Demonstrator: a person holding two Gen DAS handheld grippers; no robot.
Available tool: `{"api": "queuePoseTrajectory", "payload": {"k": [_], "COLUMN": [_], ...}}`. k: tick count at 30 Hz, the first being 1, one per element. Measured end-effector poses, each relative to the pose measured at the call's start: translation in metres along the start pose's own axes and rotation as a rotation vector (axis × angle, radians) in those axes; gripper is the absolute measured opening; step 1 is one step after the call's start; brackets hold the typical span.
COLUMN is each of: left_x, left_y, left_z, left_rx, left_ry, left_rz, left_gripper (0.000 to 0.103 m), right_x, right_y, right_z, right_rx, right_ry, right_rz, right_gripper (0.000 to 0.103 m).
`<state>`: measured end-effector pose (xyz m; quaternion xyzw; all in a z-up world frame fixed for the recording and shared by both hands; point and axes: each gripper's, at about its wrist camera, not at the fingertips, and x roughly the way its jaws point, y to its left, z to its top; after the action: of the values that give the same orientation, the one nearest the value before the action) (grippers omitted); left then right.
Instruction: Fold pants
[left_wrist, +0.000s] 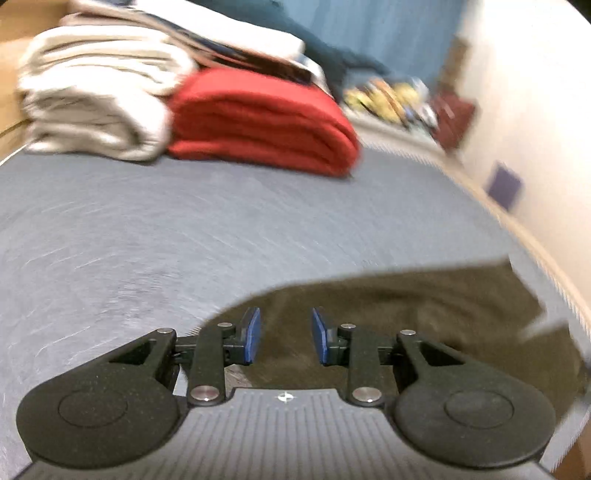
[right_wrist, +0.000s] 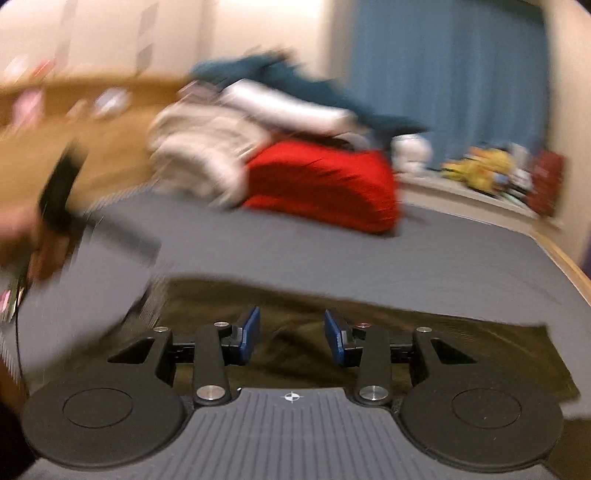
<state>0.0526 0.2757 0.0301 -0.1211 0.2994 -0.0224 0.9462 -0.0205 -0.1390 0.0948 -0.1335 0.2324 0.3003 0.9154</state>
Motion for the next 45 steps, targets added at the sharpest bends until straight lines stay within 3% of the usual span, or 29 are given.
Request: {"api": "queuePoseTrajectory", "payload": {"k": [1, 3, 5, 7, 10, 13, 15, 19, 21, 25, 28, 30, 33, 36, 41, 45], "left_x": [0.002, 0.016, 0.031, 0.049, 0.07, 0.091, 0.108, 0.13, 0.136, 0.145, 0.148, 0.15, 0.148, 0.138, 0.104, 0.093], "left_y": [0.013, 0.032, 0.038, 0.043, 0.053, 0.065, 0.069, 0.072, 0.072, 0.07, 0.071, 0.069, 0.07, 0.065, 0.074, 0.078], "left_z": [-0.005, -0.01, -0.015, -0.019, -0.019, -0.023, -0.029, -0.035, -0.038, -0.038, -0.039, -0.036, -0.033, -0.025, -0.003, 0.002], "left_rx": [-0.047, -0.101, -0.075, -0.071, -0.104, -0.145, -0.172, -0.173, -0.166, -0.173, -0.197, -0.19, -0.191, -0.145, -0.177, -0.174], "left_ry": [-0.013, 0.058, 0.083, 0.129, 0.165, 0.202, 0.249, 0.313, 0.32, 0.291, 0.253, 0.223, 0.206, 0.161, 0.056, 0.05], "left_rz": [0.009, 0.053, 0.105, 0.135, 0.124, 0.142, 0.14, 0.133, 0.132, 0.131, 0.144, 0.175, 0.158, 0.168, 0.17, 0.271], "left_gripper": [0.034, 0.034, 0.034, 0.034, 0.039, 0.049, 0.062, 0.072, 0.077, 0.08, 0.078, 0.056, 0.042, 0.038, 0.036, 0.036], "right_x": [0.005, 0.019, 0.033, 0.05, 0.057, 0.06, 0.061, 0.065, 0.067, 0.078, 0.079, 0.078, 0.076, 0.073, 0.064, 0.057], "right_y": [0.016, 0.036, 0.049, 0.059, 0.074, 0.084, 0.091, 0.107, 0.115, 0.125, 0.133, 0.139, 0.145, 0.148, 0.159, 0.169], "right_z": [-0.005, -0.016, -0.035, -0.051, -0.058, -0.067, -0.073, -0.082, -0.087, -0.091, -0.093, -0.092, -0.089, -0.086, -0.078, -0.064], "right_rx": [-0.032, -0.066, -0.047, -0.031, -0.103, -0.164, -0.164, -0.26, -0.317, -0.351, -0.385, -0.414, -0.448, -0.475, -0.515, -0.48], "right_ry": [0.011, 0.022, 0.029, 0.116, 0.126, 0.163, 0.187, 0.229, 0.227, 0.251, 0.257, 0.248, 0.239, 0.228, 0.17, 0.098], "right_rz": [0.039, 0.105, 0.161, 0.168, 0.243, 0.292, 0.34, 0.435, 0.447, 0.452, 0.474, 0.488, 0.496, 0.52, 0.55, 0.603], "right_gripper": [0.039, 0.039, 0.039, 0.038, 0.038, 0.038, 0.039, 0.043, 0.051, 0.052, 0.05, 0.035, 0.021, 0.016, 0.014, 0.014]}}
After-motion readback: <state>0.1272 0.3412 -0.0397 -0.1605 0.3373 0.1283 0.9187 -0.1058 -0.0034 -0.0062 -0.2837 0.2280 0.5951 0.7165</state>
